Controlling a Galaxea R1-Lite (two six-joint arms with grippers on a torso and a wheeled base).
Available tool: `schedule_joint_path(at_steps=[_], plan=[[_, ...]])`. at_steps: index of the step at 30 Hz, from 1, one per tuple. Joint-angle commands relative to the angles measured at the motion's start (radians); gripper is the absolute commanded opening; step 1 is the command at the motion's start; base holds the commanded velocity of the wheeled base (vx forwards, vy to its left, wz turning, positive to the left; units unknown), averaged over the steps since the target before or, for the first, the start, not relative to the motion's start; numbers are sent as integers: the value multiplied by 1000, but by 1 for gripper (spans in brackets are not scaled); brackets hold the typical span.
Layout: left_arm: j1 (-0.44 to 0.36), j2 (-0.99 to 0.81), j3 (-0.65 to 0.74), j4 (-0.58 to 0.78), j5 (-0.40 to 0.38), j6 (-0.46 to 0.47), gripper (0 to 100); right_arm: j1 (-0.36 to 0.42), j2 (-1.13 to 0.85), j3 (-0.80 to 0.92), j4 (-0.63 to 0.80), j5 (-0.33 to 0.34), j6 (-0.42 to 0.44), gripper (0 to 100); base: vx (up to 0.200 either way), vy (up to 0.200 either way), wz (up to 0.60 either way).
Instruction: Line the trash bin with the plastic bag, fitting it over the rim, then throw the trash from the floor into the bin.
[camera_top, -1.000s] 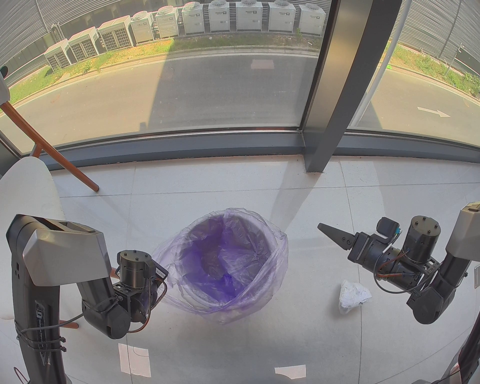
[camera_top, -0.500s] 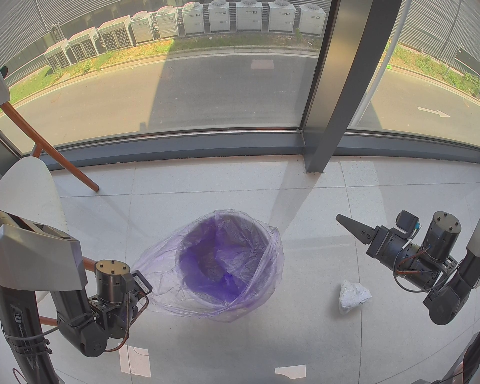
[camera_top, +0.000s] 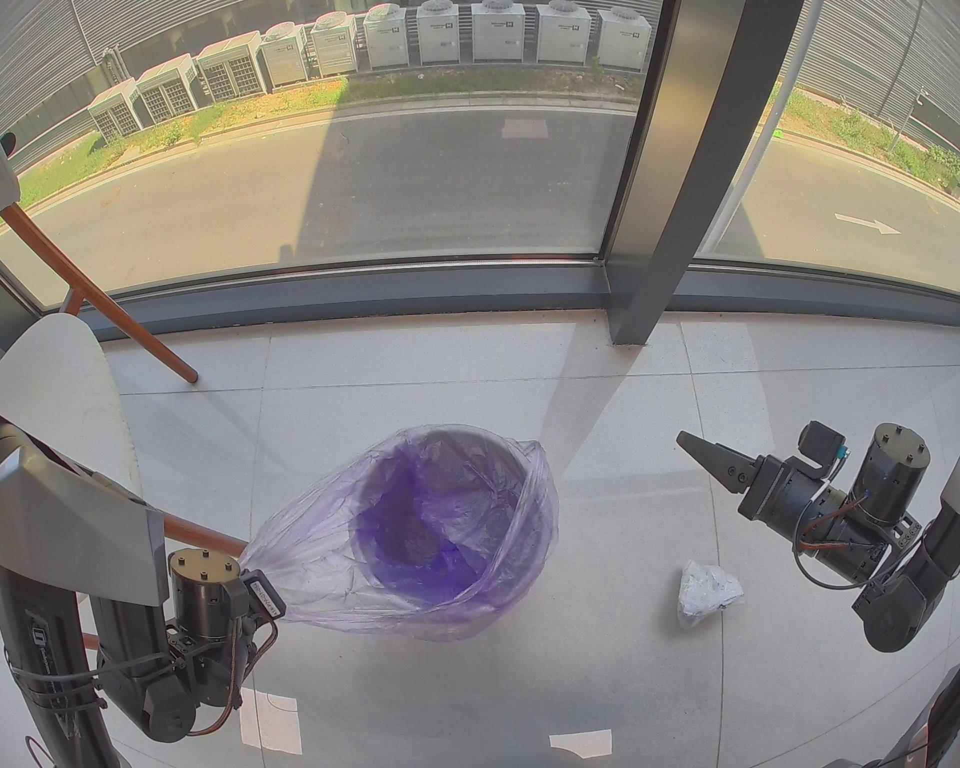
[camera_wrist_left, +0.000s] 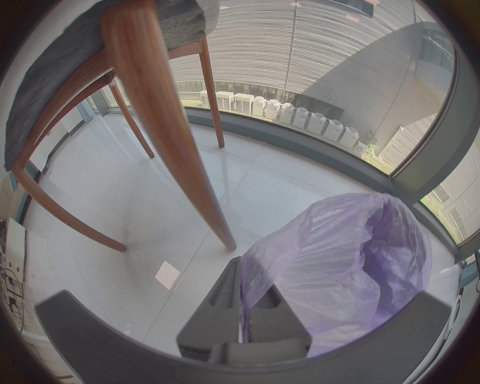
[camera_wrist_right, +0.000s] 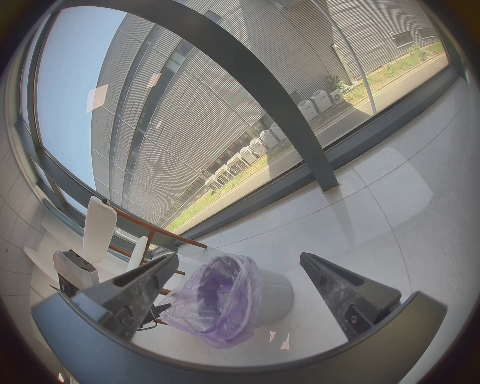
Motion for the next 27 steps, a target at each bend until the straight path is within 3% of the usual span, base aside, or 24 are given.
schedule_joint_path(at_steps=[1, 11, 18, 27], plan=[[-28, 23, 51, -18, 2, -2, 0, -3, -3, 3, -6, -2, 0, 100, 0, 0, 0], [-154, 62, 88, -18, 16, -5, 0, -5, -17, 35, -6, -14, 0, 100, 0, 0, 0], [-177, 48, 92, -18, 34, -19, 0, -20, -23, 34, -6, -14, 0, 100, 0, 0, 0], [-164, -32, 96, 5, 40, -196, 0, -18, -14, 35, -6, -12, 3, 100, 0, 0, 0]])
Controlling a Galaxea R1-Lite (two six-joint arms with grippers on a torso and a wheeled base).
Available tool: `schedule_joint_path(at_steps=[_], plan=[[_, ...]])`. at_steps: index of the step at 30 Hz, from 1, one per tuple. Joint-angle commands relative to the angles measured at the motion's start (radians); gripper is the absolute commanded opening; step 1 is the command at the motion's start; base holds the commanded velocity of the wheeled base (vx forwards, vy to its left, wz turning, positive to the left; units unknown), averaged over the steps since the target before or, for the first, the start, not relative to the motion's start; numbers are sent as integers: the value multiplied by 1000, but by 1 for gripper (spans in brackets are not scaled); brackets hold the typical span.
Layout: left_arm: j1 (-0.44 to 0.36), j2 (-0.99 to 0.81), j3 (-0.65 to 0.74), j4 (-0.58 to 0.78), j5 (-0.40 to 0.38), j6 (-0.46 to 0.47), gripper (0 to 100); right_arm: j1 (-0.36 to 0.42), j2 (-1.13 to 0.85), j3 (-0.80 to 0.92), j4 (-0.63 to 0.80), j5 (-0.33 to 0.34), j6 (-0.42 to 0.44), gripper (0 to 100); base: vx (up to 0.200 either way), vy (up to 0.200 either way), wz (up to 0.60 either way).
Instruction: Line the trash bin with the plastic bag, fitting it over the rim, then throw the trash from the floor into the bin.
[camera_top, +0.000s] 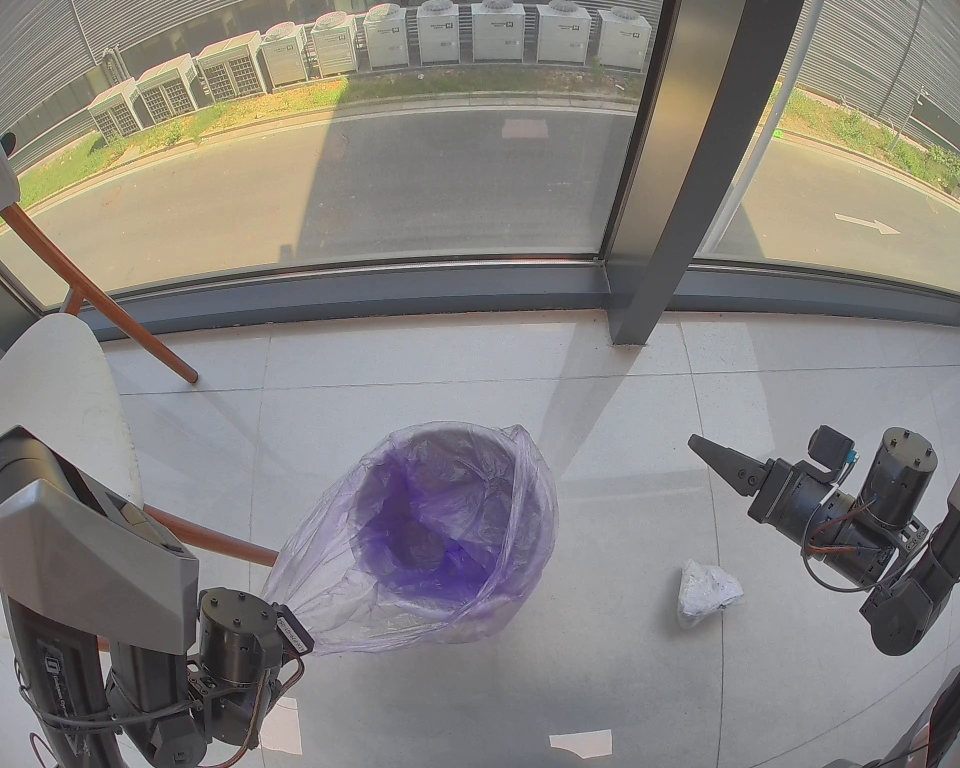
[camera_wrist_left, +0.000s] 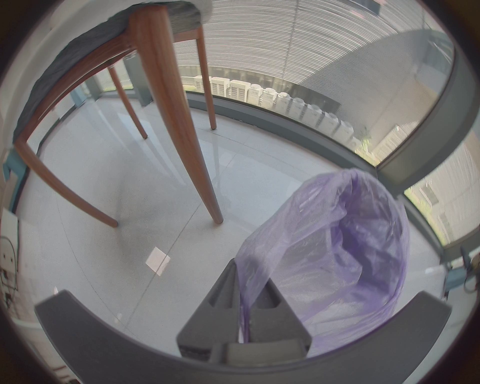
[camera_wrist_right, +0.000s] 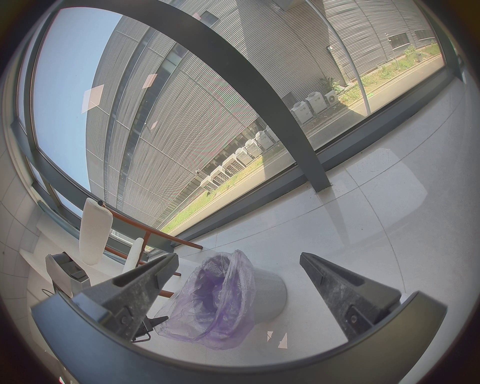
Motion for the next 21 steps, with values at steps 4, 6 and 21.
schedule_joint_path(at_steps=[4, 6, 21], plan=[[0, -64, 17, 15, 2, -53, 0, 1, 0, 3, -6, 0, 1, 100, 0, 0, 0], [0, -74, 17, 16, 4, -53, 0, 0, -1, 8, -6, 0, 1, 100, 0, 0, 0], [-4, -184, 17, 16, 71, -104, 100, -7, -17, 46, -6, 0, 0, 100, 0, 0, 0]])
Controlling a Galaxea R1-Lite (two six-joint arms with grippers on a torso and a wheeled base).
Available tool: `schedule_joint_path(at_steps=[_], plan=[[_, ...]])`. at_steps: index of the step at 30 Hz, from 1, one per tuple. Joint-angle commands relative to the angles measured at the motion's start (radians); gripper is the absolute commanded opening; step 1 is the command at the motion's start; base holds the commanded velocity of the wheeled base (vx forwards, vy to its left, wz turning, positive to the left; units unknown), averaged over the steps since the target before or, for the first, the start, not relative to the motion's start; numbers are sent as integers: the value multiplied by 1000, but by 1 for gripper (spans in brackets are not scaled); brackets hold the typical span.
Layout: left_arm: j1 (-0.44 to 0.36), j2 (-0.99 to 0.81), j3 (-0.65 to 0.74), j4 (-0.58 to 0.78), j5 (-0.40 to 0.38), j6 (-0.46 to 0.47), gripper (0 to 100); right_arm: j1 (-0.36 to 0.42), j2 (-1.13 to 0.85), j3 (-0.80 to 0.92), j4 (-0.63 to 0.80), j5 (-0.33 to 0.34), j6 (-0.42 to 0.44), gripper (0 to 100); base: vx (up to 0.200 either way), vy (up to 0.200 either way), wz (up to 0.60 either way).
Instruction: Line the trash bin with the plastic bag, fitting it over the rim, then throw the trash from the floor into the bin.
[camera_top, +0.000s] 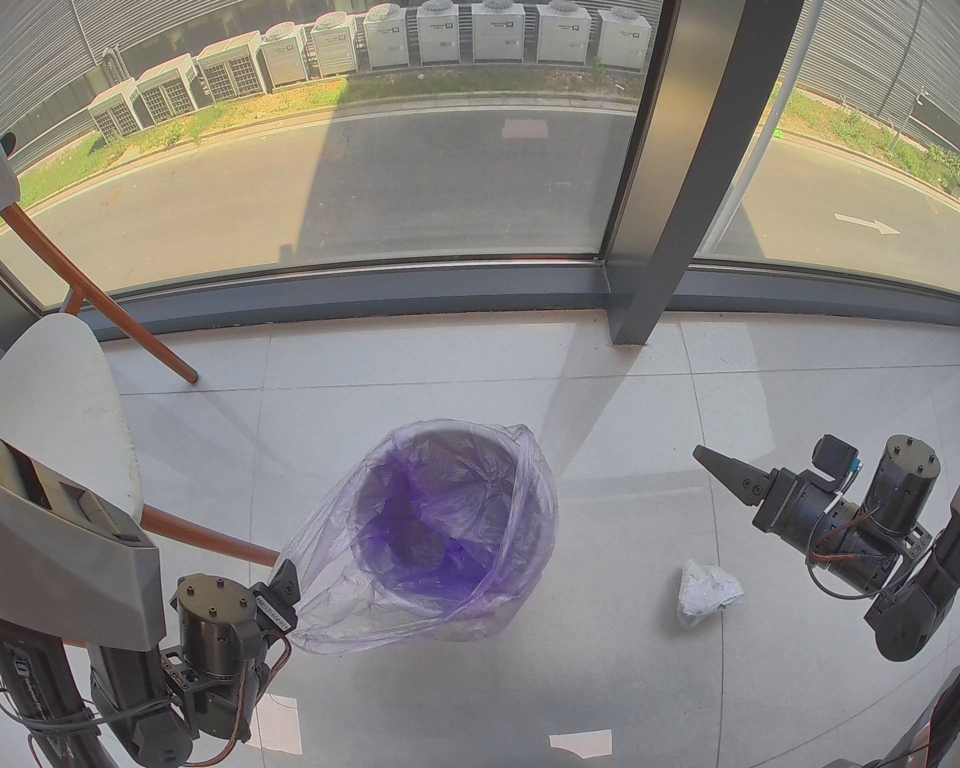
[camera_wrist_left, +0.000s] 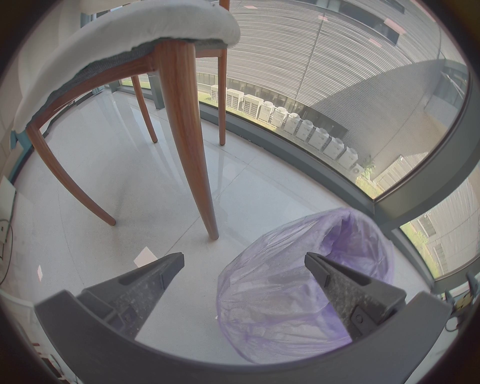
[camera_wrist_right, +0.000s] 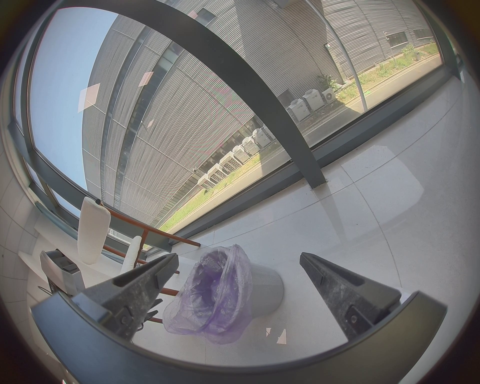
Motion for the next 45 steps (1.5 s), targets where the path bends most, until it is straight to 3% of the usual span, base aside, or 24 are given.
schedule_joint_path(at_steps=[1, 4, 9, 11, 13, 18, 22, 25, 30, 36, 39, 42, 45], plan=[[-13, -124, 18, 8, 5, -34, 100, 1, -11, 11, -6, 0, 0, 100, 0, 0, 0], [-60, -238, 18, 42, 11, -48, 100, 1, -19, 28, -6, 0, 0, 100, 0, 0, 0], [-218, -362, 18, 242, 13, -120, 100, 3, -26, 58, -6, 0, -2, 100, 0, 0, 0], [-256, -346, 16, 454, 8, -157, 100, 3, -25, 66, -6, 0, -3, 100, 0, 0, 0], [-255, -310, 13, 557, 13, -178, 100, 3, -22, 66, -6, 2, -3, 100, 0, 0, 0], [-269, -195, 18, 562, -3, -203, 100, 1, -12, 63, -6, 3, -3, 100, 0, 0, 0], [-372, -152, 18, 585, -44, -215, 100, 0, 24, 57, -6, 6, -3, 100, 0, 0, 0], [-391, -70, 16, 620, -69, -238, 100, 0, 50, 52, -6, 6, -3, 100, 0, 0, 0], [-324, 112, 12, 552, -79, -243, 100, 3, 69, 41, -6, 8, -3, 100, 0, 0, 0], [-217, 221, 13, 212, -81, -218, 100, 1, 77, 40, -6, 9, -3, 100, 0, 0, 0], [-206, 197, 16, 83, -99, -174, 100, 1, 80, 40, -6, 9, -3, 100, 0, 0, 0], [-203, 106, 16, 81, -122, -169, 100, 4, 97, 38, -6, 8, -5, 100, 0, 0, 0], [-175, 129, 16, 121, -127, -177, 100, 6, 106, 37, -6, 8, -6, 100, 0, 0, 0]])
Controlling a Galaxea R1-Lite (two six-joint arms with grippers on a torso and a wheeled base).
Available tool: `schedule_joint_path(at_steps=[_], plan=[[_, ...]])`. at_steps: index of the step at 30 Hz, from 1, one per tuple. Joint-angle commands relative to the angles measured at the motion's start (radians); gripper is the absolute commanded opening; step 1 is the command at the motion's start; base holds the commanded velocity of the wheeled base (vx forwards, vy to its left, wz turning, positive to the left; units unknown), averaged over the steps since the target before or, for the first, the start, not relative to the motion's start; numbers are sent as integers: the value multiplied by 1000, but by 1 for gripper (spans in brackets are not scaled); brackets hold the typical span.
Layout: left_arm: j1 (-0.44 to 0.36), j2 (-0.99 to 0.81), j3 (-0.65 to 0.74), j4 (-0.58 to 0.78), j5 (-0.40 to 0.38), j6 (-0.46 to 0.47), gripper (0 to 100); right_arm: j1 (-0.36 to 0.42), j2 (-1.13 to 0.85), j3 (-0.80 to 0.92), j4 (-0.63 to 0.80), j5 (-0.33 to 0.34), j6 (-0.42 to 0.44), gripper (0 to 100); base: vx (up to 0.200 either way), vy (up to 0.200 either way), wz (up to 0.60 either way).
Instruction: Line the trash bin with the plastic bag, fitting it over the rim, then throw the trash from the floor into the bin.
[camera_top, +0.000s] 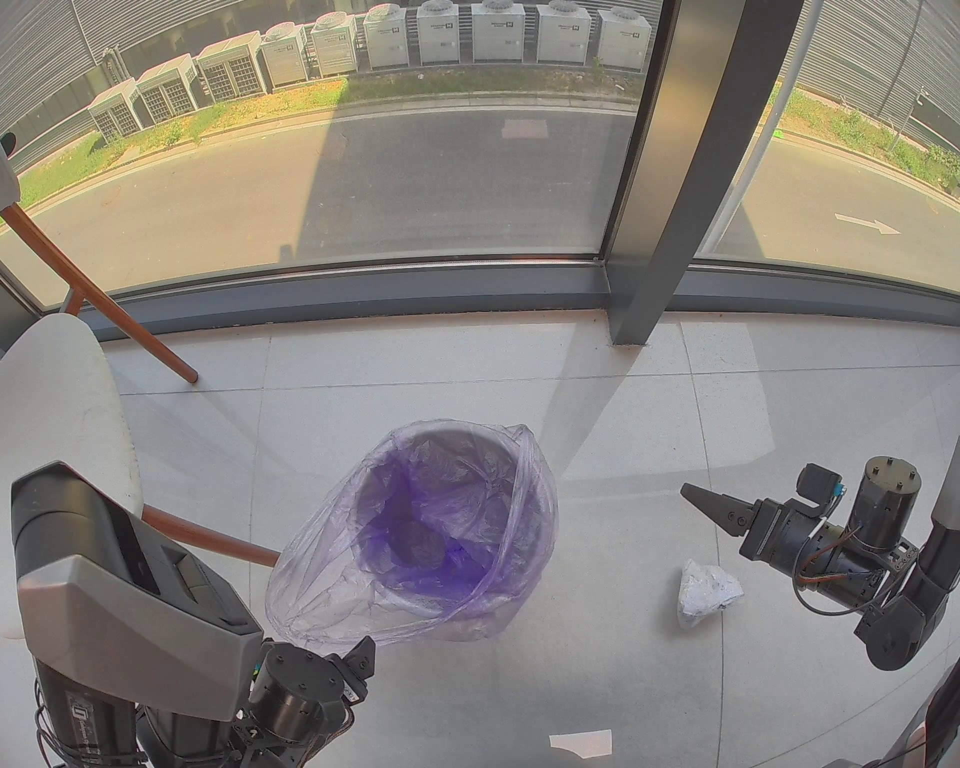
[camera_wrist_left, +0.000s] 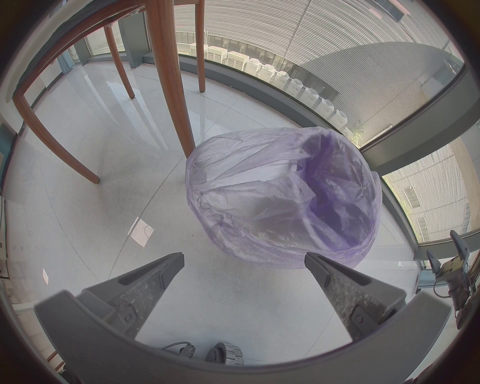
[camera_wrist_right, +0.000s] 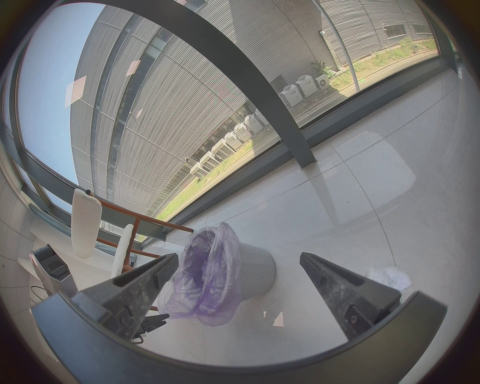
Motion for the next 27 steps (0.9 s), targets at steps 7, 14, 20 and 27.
schedule_joint_path(at_steps=[7, 14, 20, 27], plan=[[173, 154, 0, -101, -28, 36, 100, 12, 36, -1, -6, -5, -2, 100, 0, 0, 0], [199, 303, -92, -101, -29, 16, 100, 4, 21, -1, -7, -7, -2, 100, 0, 0, 0], [230, 304, -134, -101, -66, 88, 100, 0, -1, 13, -7, -10, -1, 100, 0, 0, 0], [285, 301, -232, -101, -75, 203, 100, 29, -21, 16, -6, -25, -27, 100, 0, 0, 0]])
